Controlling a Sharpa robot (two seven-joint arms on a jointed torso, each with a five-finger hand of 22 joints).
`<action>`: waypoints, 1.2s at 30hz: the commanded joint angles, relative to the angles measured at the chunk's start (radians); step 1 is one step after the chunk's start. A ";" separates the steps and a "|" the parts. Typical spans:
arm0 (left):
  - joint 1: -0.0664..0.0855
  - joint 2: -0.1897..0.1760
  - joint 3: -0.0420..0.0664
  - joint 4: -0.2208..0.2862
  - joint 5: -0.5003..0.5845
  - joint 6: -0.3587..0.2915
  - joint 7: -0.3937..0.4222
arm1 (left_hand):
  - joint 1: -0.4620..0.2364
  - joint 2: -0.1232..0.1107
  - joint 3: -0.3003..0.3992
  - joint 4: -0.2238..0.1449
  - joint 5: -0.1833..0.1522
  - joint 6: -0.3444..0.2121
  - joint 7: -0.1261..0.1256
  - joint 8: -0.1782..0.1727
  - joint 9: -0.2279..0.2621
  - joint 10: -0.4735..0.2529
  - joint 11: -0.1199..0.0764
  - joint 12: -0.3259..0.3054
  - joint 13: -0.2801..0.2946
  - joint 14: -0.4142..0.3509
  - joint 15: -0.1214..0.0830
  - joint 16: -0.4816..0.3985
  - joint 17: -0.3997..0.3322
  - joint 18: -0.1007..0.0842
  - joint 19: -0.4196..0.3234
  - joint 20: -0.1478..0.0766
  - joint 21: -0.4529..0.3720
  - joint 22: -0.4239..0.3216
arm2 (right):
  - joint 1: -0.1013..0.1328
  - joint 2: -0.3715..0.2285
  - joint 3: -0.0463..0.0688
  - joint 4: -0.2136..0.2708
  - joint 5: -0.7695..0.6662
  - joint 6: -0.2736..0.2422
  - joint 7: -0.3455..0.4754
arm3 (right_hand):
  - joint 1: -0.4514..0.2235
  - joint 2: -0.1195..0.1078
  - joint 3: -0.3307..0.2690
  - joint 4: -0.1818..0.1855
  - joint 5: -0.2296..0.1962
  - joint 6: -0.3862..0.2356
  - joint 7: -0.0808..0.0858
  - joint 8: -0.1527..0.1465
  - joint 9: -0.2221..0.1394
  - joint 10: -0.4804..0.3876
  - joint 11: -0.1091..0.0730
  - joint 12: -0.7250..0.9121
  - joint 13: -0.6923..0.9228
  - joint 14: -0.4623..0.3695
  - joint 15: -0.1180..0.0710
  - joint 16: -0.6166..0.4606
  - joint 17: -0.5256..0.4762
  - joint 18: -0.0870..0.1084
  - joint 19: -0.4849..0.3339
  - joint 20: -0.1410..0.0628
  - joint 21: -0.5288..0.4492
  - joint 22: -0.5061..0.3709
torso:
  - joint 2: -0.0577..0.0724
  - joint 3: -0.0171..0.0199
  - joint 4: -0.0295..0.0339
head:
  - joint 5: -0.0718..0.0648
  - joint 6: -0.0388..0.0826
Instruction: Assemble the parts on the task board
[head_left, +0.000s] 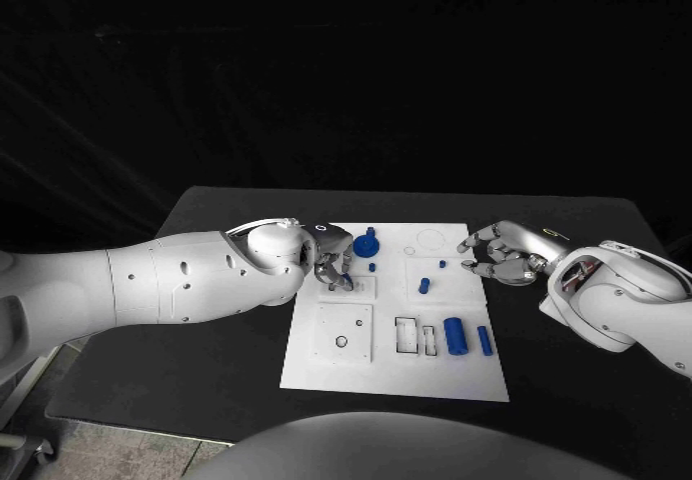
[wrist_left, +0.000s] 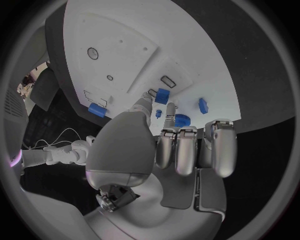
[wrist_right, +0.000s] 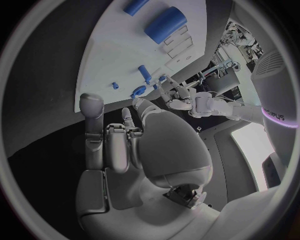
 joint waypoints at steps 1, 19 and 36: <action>-0.006 0.006 0.000 -0.004 -0.004 0.023 0.003 | 0.005 0.009 0.007 -0.002 0.006 0.008 0.000 0.007 0.002 0.105 0.008 -0.002 0.262 0.104 0.009 0.002 0.264 -0.001 0.033 0.007 -0.006 0.233 | -0.001 0.001 0.000 -0.002 -0.001 0.004 0.006 | 0.001 -0.004 0.007 -0.001 0.007 0.004 -0.002 -0.005 -0.002 0.070 0.006 -0.003 0.220 0.062 0.004 -0.003 0.027 -0.006 -0.005 0.000 -0.007 0.001 | 0.000 -0.0002 0.0005 | 0.000 0.000; -0.018 0.012 0.000 -0.016 0.003 -0.012 0.040 | 0.061 0.036 0.039 -0.052 0.152 0.055 -0.015 0.000 0.014 0.105 -0.003 -0.002 0.262 0.104 0.001 0.002 0.264 -0.003 0.041 0.003 0.002 0.237 | -0.001 0.001 0.000 -0.005 0.000 0.005 0.005 | 0.005 -0.003 0.015 -0.006 0.020 0.004 -0.001 -0.005 -0.004 0.069 0.006 -0.003 0.219 0.062 0.004 -0.003 0.026 -0.005 -0.005 0.000 -0.010 0.002 | 0.000 -0.0004 -0.0001 | 0.002 0.000; -0.018 -0.044 0.001 0.041 0.088 -0.228 0.212 | 0.125 0.045 0.088 -0.110 0.227 0.101 -0.032 0.007 0.028 0.105 -0.017 -0.002 0.262 0.104 -0.012 0.002 0.264 -0.010 0.063 -0.009 0.027 0.246 | -0.002 0.000 0.000 -0.004 0.008 0.009 0.006 | 0.007 0.000 0.023 -0.010 0.033 0.006 0.000 -0.004 -0.005 0.068 0.007 -0.004 0.218 0.062 0.004 -0.003 0.025 -0.005 -0.005 0.000 -0.014 0.002 | 0.000 -0.0008 0.0007 | -0.006 0.000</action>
